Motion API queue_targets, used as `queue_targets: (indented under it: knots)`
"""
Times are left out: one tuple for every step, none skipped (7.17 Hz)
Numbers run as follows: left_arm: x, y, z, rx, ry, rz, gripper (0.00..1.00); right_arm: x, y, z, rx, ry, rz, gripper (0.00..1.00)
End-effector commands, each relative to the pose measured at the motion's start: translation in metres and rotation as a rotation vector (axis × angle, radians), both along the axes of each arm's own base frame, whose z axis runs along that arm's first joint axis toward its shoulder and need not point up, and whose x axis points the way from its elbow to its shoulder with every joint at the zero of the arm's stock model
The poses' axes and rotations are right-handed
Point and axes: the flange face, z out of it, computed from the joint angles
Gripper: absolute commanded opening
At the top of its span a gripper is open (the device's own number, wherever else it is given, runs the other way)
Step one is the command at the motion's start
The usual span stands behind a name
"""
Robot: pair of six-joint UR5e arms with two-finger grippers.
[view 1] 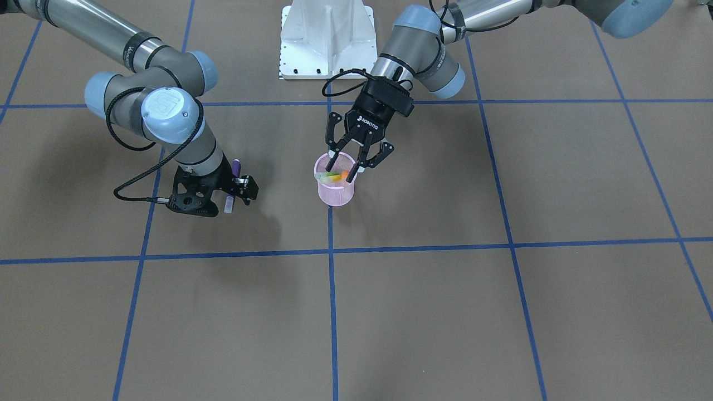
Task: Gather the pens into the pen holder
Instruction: 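Lower the right gripper and grasp the purple marker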
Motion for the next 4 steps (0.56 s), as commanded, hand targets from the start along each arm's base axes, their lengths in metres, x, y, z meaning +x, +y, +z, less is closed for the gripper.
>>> queue_targets:
  knots:
    - [-0.0142, 0.0066, -0.0218, 0.022, 0.036, 0.026, 1.0, 0.0, 0.0008, 0.0021, -0.002, 0.003, 0.0, 0.88]
    - [-0.0167, 0.0065, -0.0242, 0.025, 0.041, 0.025, 1.0, -0.0003, 0.002, 0.0042, -0.005, 0.005, -0.002, 0.75]
    - [-0.0178, 0.005, -0.0242, 0.026, 0.039, 0.023, 1.0, -0.0005, 0.003, 0.0063, -0.006, 0.008, -0.003, 0.6]
    - [-0.018, 0.0039, -0.0236, 0.025, 0.039, 0.02, 1.0, -0.0042, 0.0067, 0.0081, -0.006, 0.01, -0.012, 0.58]
